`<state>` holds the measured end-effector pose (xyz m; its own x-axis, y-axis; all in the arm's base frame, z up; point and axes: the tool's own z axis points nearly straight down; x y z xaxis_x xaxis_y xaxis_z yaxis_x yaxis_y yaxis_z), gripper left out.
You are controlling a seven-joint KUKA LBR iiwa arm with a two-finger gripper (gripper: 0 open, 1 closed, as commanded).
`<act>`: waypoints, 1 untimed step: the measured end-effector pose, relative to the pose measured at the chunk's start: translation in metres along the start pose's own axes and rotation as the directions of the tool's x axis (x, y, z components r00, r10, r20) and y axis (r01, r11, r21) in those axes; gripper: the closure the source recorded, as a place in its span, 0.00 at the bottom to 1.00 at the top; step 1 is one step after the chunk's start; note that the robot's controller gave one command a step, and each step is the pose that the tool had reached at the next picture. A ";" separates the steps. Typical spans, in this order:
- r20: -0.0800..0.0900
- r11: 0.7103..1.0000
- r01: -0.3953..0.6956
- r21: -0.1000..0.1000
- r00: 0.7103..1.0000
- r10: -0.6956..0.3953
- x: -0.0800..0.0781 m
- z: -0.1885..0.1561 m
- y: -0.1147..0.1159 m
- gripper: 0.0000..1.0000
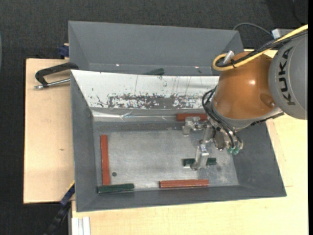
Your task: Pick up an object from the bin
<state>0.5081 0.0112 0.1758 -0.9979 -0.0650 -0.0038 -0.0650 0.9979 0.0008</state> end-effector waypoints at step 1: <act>-0.004 1.000 0.009 0.000 1.000 -0.009 -0.007 0.033 -0.024 0.00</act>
Offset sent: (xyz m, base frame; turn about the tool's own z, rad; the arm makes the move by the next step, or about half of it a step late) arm 0.0093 -0.1038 -0.0915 -0.1159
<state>0.5165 -0.0126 0.1427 -0.9973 -0.0739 0.0001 -0.0739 0.9973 0.0005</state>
